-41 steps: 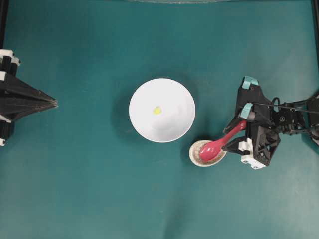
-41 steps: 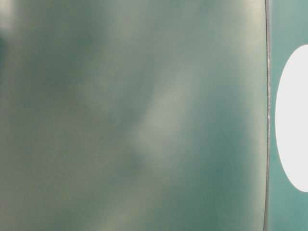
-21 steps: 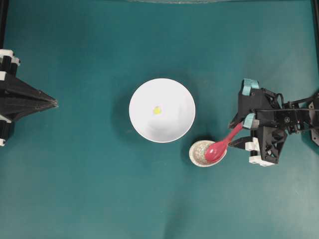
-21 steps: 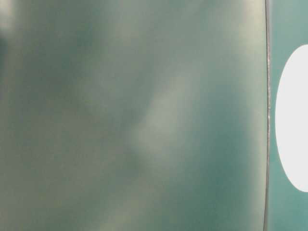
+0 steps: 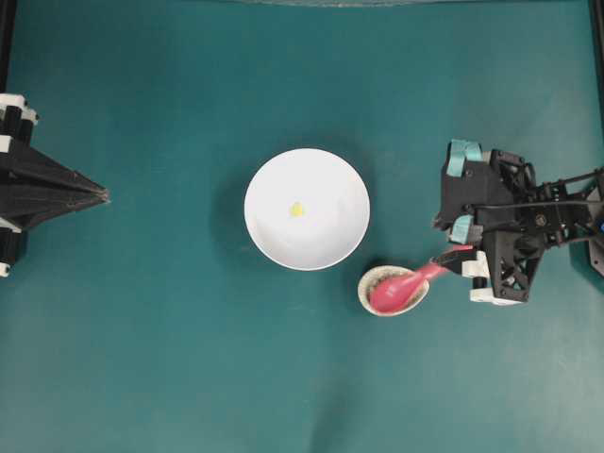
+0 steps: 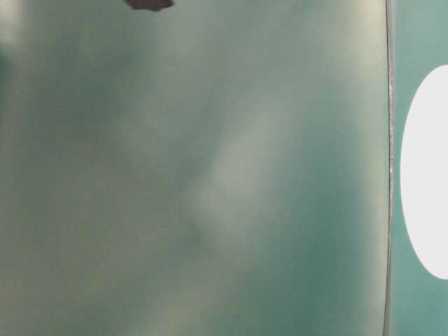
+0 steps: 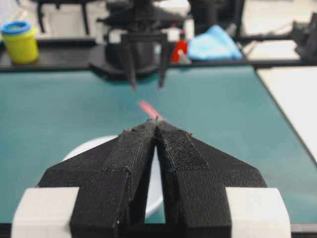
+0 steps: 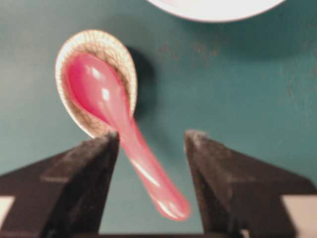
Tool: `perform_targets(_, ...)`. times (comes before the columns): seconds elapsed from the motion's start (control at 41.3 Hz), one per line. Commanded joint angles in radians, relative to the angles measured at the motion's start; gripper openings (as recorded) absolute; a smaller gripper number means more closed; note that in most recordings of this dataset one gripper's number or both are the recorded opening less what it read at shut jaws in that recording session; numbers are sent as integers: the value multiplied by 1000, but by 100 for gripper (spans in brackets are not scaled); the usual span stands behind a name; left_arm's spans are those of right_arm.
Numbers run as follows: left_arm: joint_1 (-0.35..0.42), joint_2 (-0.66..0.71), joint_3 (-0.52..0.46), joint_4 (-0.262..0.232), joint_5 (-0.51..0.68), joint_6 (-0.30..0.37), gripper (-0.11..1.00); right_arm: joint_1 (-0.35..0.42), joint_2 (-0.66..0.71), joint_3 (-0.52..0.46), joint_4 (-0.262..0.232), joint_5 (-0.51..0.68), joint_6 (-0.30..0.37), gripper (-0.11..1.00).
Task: Scoop the yellow hexagonal prism block from the bowl with a spoon using the right arm.
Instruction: 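Carry the spoon back and lower it onto the spoon rest, then open the right gripper and withdraw it to the right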
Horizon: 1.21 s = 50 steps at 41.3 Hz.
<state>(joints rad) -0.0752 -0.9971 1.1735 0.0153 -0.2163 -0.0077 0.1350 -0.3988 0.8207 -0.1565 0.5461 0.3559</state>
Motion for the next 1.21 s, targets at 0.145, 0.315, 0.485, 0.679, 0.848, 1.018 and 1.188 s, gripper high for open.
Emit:
perform_targets(0.145, -2, 6, -29, 2, -5, 0, 7, 3, -61, -60, -41, 66, 0, 59)
perform_targets(0.315, -2, 6, -29, 2, -5, 0, 7, 2, -106, -61, -72, 61, 0, 59)
perform_targets(0.485, -2, 6, -29, 3, -5, 0, 7, 2, -158, -43, -83, 38, 2, 59)
perform_targets(0.679, -2, 6, -29, 2, -5, -2, 7, 3, -235, -6, -87, -81, 0, 59)
perform_targets(0.848, -2, 6, -29, 2, -5, 0, 7, 3, -299, 67, -123, -218, 0, 59)
perform_targets(1.018, -2, 6, -28, 2, -5, 0, 7, 3, -367, 158, -155, -390, 0, 59)
perform_targets(1.188, -2, 6, -28, 2, -5, -2, 7, 3, -423, 225, -206, -538, -2, 59)
